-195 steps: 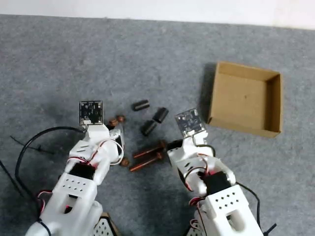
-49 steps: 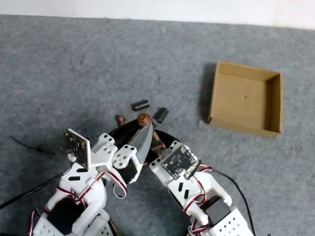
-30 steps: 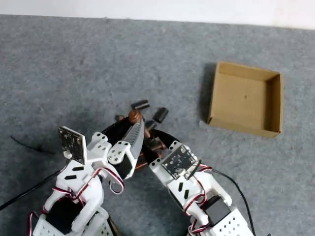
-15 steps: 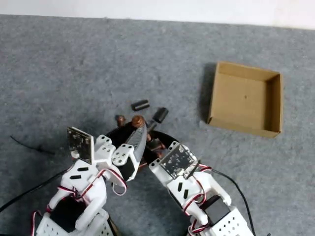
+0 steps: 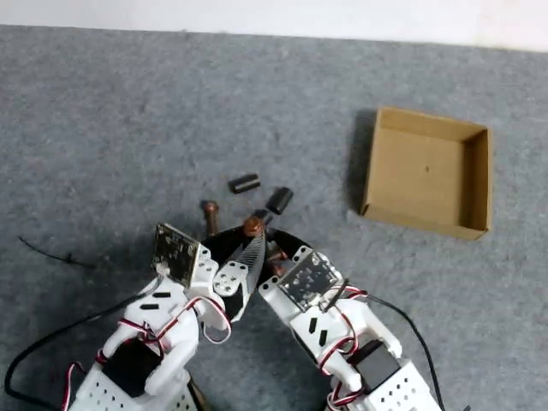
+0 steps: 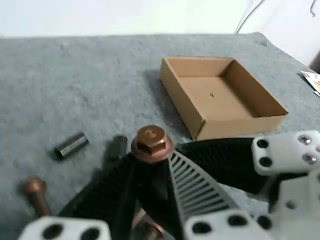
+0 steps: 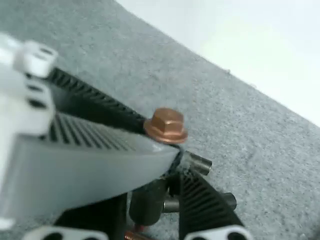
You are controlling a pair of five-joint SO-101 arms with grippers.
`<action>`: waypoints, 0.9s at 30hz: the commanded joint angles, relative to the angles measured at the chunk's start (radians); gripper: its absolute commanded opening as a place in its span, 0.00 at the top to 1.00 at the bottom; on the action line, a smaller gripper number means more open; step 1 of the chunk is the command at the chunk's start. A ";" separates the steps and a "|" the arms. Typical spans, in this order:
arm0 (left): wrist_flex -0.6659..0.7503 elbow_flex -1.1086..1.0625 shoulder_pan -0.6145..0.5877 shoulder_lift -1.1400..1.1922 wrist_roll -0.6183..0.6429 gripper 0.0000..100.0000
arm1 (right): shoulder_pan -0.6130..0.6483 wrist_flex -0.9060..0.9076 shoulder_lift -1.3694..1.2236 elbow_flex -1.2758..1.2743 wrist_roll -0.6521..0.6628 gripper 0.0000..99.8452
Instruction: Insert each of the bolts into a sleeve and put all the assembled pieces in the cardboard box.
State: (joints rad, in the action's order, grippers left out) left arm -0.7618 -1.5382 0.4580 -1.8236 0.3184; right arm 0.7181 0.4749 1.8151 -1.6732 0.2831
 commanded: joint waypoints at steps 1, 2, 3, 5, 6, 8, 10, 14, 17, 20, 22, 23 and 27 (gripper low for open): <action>0.048 -0.035 -0.025 -0.008 -0.028 0.99 | -0.019 -0.008 0.022 -0.124 0.008 0.99; 0.063 -0.045 -0.027 -0.008 -0.028 0.99 | -0.019 -0.008 0.022 -0.124 0.008 0.99; 0.075 -0.053 -0.027 -0.008 -0.028 0.99 | -0.019 -0.008 0.022 -0.124 0.008 0.99; 0.081 -0.058 -0.028 -0.008 -0.028 0.99 | -0.019 -0.008 0.022 -0.124 0.008 0.99; 0.081 -0.053 -0.028 -0.008 -0.026 0.99 | -0.019 -0.008 0.022 -0.124 0.008 0.99; 0.081 -0.050 -0.030 -0.008 -0.021 0.95 | -0.019 -0.008 0.022 -0.125 0.008 0.99; 0.080 -0.051 -0.059 -0.008 -0.018 0.88 | -0.019 -0.008 0.022 -0.125 0.008 0.99; 0.081 -0.042 -0.136 -0.008 0.063 0.80 | -0.039 -0.008 0.022 -0.122 0.008 0.99; 0.080 -0.008 -0.188 -0.008 0.126 0.80 | -0.041 -0.008 0.022 -0.122 0.008 0.99; 0.080 -0.001 -0.225 -0.008 0.157 0.80 | -0.041 -0.008 0.022 -0.122 0.008 0.99; 0.080 -0.001 -0.225 -0.008 0.157 0.80 | -0.041 -0.008 0.022 -0.122 0.008 0.99; 0.080 -0.001 -0.223 -0.008 0.157 0.80 | -0.041 -0.008 0.022 -0.122 0.008 0.99; 0.080 -0.001 -0.222 -0.008 0.157 0.80 | -0.041 -0.008 0.022 -0.122 0.008 0.99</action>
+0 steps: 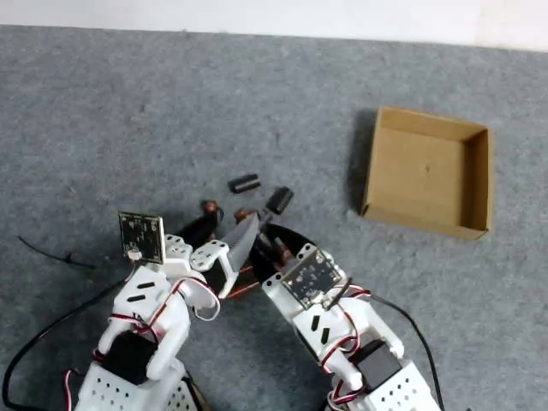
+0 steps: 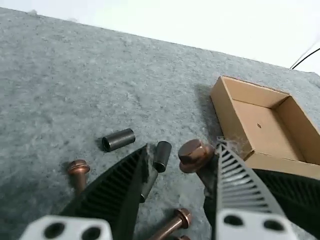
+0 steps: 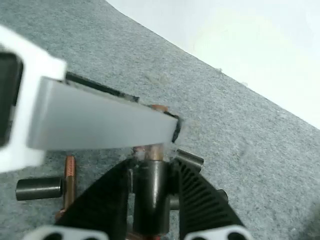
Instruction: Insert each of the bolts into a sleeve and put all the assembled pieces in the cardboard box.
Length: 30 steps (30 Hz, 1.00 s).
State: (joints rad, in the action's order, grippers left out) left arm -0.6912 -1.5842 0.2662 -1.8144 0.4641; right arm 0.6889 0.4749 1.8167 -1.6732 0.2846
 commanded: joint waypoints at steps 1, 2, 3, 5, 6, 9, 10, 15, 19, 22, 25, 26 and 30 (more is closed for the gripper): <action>0.009 0.045 -0.030 -0.018 0.011 0.80 | -0.012 -0.008 0.021 -0.122 0.006 0.99; 0.009 0.045 -0.030 -0.018 0.011 0.80 | -0.012 -0.008 0.021 -0.122 0.006 0.99; 0.009 0.045 -0.030 -0.018 0.011 0.80 | -0.012 -0.008 0.021 -0.122 0.006 0.99; 0.009 0.045 -0.030 -0.018 0.011 0.80 | -0.012 -0.008 0.021 -0.122 0.006 0.99; 0.009 0.045 -0.030 -0.018 0.011 0.80 | -0.012 -0.008 0.021 -0.122 0.006 0.99; 0.009 0.045 -0.004 -0.018 0.012 0.80 | -0.010 -0.008 0.021 -0.122 0.005 0.99; 0.009 0.045 0.019 -0.018 0.012 0.80 | -0.008 -0.008 0.021 -0.120 0.005 0.99; 0.006 0.045 0.157 -0.018 0.009 0.80 | -0.008 -0.008 0.021 -0.120 0.005 0.99; -0.031 0.068 0.193 -0.018 0.005 0.80 | -0.008 -0.008 0.021 -0.120 0.005 0.99; -0.071 0.116 0.196 -0.018 0.005 0.80 | -0.008 -0.008 0.021 -0.120 0.005 0.99; -0.101 0.162 0.196 -0.018 0.005 0.80 | -0.008 -0.008 0.021 -0.120 0.005 0.99; -0.106 0.174 0.196 -0.018 0.005 0.80 | -0.008 -0.008 0.021 -0.120 0.005 0.99; -0.103 0.205 0.196 -0.018 0.005 0.80 | -0.010 -0.008 0.021 -0.120 0.005 0.99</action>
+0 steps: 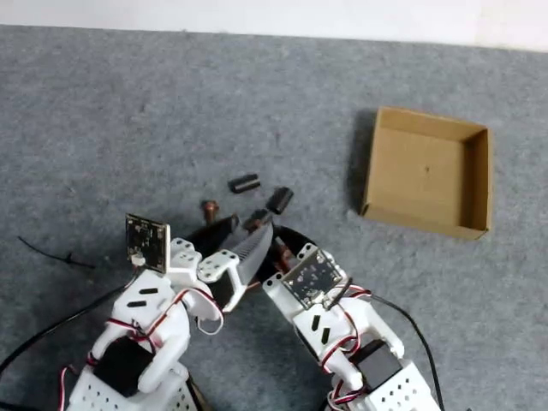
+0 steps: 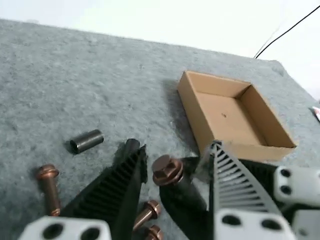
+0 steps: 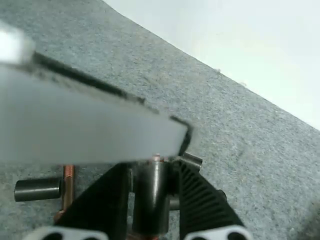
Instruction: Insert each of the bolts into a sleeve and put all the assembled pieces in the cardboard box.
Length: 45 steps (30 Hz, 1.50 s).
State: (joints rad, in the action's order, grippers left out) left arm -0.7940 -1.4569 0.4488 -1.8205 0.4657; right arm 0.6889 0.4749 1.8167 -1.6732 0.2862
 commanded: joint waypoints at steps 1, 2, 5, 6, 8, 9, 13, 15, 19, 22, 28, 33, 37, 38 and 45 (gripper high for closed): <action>0.000 0.087 0.013 -0.012 0.005 0.80 | -0.010 -0.008 0.021 -0.120 0.003 0.99; 0.000 0.096 0.013 -0.012 0.006 0.80 | -0.010 -0.008 0.021 -0.120 0.003 0.99; -0.002 0.116 0.004 -0.012 0.009 0.80 | -0.010 -0.008 0.021 -0.120 0.003 0.99; -0.003 0.116 0.004 -0.012 0.009 0.80 | -0.010 -0.008 0.021 -0.120 0.003 0.99; -0.003 0.111 -0.027 -0.012 0.009 0.80 | -0.010 -0.008 0.021 -0.119 0.003 0.99; -0.003 0.108 -0.054 -0.012 0.011 0.80 | -0.012 -0.008 0.021 -0.119 0.003 0.99; 0.002 0.035 -0.223 -0.012 0.011 0.80 | -0.013 -0.010 0.021 -0.119 0.003 0.99; 0.031 -0.022 -0.289 -0.012 0.011 0.80 | -0.041 -0.013 0.021 -0.119 0.003 0.99; 0.203 -0.131 -0.343 -0.012 0.011 0.86 | -0.114 -0.013 0.022 -0.119 0.003 0.99; 0.321 -0.199 -0.354 -0.012 0.003 0.96 | -0.127 -0.028 0.022 -0.122 0.003 0.99; 0.397 -0.239 -0.352 -0.012 -0.006 0.99 | -0.232 -0.097 0.021 -0.125 -0.114 0.99; 0.373 -0.239 -0.346 -0.010 -0.005 0.99 | -0.320 -0.107 0.021 -0.120 -0.149 0.99; 0.367 -0.239 -0.346 -0.010 -0.011 0.99 | -0.346 -0.107 0.021 -0.119 -0.203 1.00; 0.365 -0.239 -0.348 -0.010 -0.011 0.99 | -0.363 -0.107 0.021 -0.119 -0.229 1.00; 0.342 -0.239 -0.348 -0.010 -0.012 0.99 | -0.521 -0.166 0.012 -0.054 -0.368 1.00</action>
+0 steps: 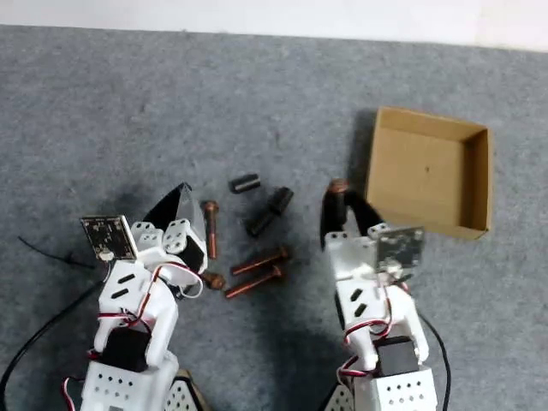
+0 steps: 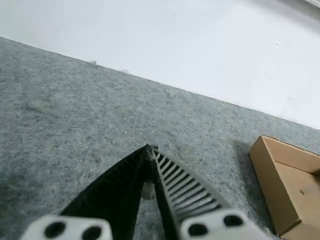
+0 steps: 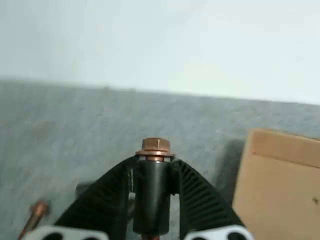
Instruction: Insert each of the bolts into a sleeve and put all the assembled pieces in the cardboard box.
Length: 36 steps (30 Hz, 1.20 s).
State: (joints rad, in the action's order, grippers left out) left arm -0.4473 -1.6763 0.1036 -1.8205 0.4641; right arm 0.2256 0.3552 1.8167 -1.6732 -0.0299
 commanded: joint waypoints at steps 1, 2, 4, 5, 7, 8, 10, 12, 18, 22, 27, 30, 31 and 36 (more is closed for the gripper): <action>-0.006 -0.019 -0.002 -0.010 -0.011 0.99 | -0.071 -0.048 -0.008 -0.031 -0.058 1.00; -0.006 -0.019 -0.002 -0.010 -0.011 0.99 | -0.077 -0.048 -0.039 -0.005 -0.058 1.00; -0.008 -0.019 -0.002 -0.010 -0.011 0.99 | -0.088 -0.054 -0.143 0.059 -0.057 1.00; -0.008 -0.019 -0.002 -0.010 -0.011 0.99 | -0.096 -0.070 -0.211 0.097 -0.060 1.00; -0.008 -0.019 -0.002 -0.010 -0.011 0.99 | -0.116 -0.122 -0.377 0.183 -0.061 1.00; -0.008 -0.019 -0.002 -0.010 -0.011 0.99 | -0.127 -0.153 -0.469 0.231 -0.063 1.00; -0.008 -0.019 -0.002 -0.010 -0.011 0.99 | -0.156 -0.206 -0.662 0.337 -0.103 1.00; -0.008 -0.019 -0.002 -0.010 -0.011 0.99 | -0.205 -0.237 -0.854 0.446 -0.178 1.00; -0.008 -0.019 -0.001 -0.010 -0.011 0.99 | -0.383 -0.285 -1.389 0.668 -0.445 1.00; -0.006 -0.019 -0.001 -0.010 -0.011 0.99 | -0.433 -0.381 -1.678 0.799 -0.425 1.00; -0.005 -0.019 -0.001 -0.010 -0.011 0.99 | -0.432 -0.384 -1.805 0.923 -0.416 1.00; -0.005 -0.019 -0.001 -0.010 -0.011 0.99 | -0.429 -0.384 -1.788 0.931 -0.416 0.99; -0.005 -0.019 -0.001 -0.010 -0.011 0.99 | -0.429 -0.384 -1.781 0.924 -0.416 0.99; -0.003 -0.019 -0.001 -0.010 -0.011 0.99 | -0.427 -0.383 -1.767 0.911 -0.416 0.89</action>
State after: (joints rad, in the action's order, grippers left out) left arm -0.4534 -1.6763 0.1036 -1.8205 0.4641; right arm -0.1933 -0.0008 0.0077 -0.8048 -0.4473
